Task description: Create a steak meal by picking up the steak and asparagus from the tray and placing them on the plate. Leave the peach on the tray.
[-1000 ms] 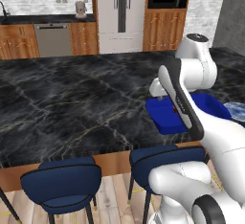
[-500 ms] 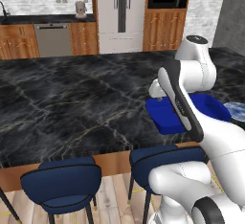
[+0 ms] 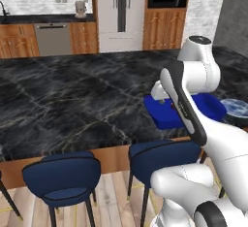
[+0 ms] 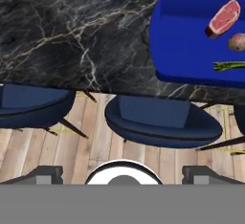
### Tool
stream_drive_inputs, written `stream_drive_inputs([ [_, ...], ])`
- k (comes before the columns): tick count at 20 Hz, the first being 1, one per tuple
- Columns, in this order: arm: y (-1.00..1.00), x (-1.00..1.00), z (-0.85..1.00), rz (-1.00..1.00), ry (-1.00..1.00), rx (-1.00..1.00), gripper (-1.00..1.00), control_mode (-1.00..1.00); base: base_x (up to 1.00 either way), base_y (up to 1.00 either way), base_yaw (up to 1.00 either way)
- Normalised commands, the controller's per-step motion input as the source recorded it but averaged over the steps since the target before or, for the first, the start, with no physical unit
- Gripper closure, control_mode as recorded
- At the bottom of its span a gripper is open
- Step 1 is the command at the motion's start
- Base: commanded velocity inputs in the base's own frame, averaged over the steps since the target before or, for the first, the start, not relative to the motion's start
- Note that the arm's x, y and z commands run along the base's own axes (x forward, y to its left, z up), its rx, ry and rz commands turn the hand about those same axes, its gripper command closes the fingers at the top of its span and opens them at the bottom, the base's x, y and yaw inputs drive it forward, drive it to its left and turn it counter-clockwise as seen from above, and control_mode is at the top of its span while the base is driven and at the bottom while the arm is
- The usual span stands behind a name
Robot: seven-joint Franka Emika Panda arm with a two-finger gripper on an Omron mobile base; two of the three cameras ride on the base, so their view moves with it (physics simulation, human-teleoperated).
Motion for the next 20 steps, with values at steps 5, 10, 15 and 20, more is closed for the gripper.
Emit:
stream_drive_inputs([
  [5, 0.00, 0.00, 0.00, 0.00, 0.00, 0.00, -1.00, 1.00, -0.43, -0.50, -0.03],
  [10, 0.00, 0.00, 0.00, 0.00, 0.00, 0.00, -1.00, 1.00, 0.00, -0.77, 0.00],
  [15, 0.00, 0.00, 0.00, 0.00, 0.00, 0.00, -1.00, 1.00, 0.03, -0.77, 0.00],
  [20, 0.00, 0.00, 0.00, 0.00, 0.00, 0.00, -1.00, 1.00, 0.21, -0.43, 0.00],
])
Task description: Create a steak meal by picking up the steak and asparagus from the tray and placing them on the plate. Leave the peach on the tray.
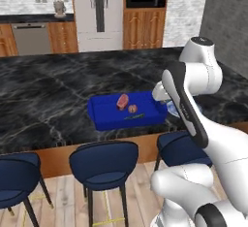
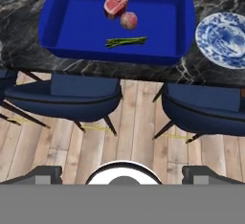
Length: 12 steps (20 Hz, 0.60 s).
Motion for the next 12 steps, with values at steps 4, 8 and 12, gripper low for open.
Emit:
stream_drive_inputs([
  [4, 0.00, 0.00, 0.00, 0.00, 0.00, 0.00, -1.00, 1.00, 0.47, -0.30, 0.00],
  [8, 0.00, 0.00, 0.00, 0.00, 0.00, 0.00, -1.00, 1.00, 0.65, -0.32, 0.00],
  [12, 0.00, 0.00, 0.00, 0.00, 0.00, 0.00, -1.00, 1.00, 0.65, -0.32, 0.00],
])
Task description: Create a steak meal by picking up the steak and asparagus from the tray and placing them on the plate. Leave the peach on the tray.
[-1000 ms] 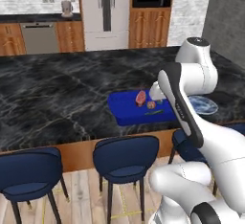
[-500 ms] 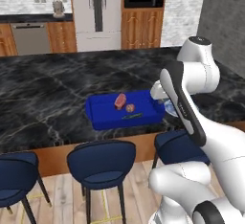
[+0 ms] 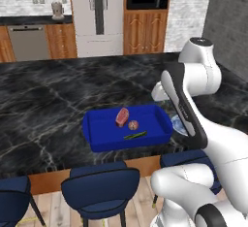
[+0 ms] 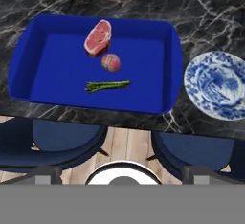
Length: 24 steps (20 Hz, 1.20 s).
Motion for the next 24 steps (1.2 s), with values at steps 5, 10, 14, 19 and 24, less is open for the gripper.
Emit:
stream_drive_inputs([
  [5, 0.00, 0.00, 0.00, 0.00, 0.00, 0.00, -1.00, 1.00, 0.54, -0.25, 0.00],
  [10, -0.03, 0.32, -0.08, 0.00, 0.00, 0.00, -1.00, -1.00, 0.00, 0.00, 0.00],
  [14, 0.00, 0.43, -0.16, 0.00, 0.00, 0.01, -1.00, -1.00, 0.00, 0.00, 0.00],
  [19, 0.08, 0.53, -0.43, 0.00, 0.00, 0.03, -1.00, -1.00, 0.00, 0.00, 0.00],
  [24, 0.50, 0.49, -0.56, 0.00, 0.00, 0.00, -1.00, -1.00, 0.00, 0.00, 0.00],
])
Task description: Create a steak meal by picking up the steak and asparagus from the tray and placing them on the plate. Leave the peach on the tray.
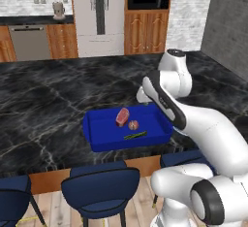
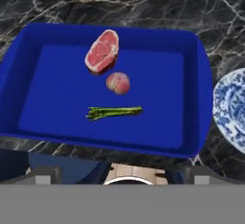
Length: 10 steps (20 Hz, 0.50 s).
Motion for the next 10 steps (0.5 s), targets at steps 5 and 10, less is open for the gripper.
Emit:
stream_drive_inputs([
  [5, 0.49, 0.55, -0.62, -0.01, 0.02, 0.00, -1.00, -1.00, 0.00, 0.00, 0.00],
  [10, 0.33, 0.59, -0.40, -0.01, 0.05, 0.00, -1.00, -1.00, 0.00, 0.00, 0.00],
])
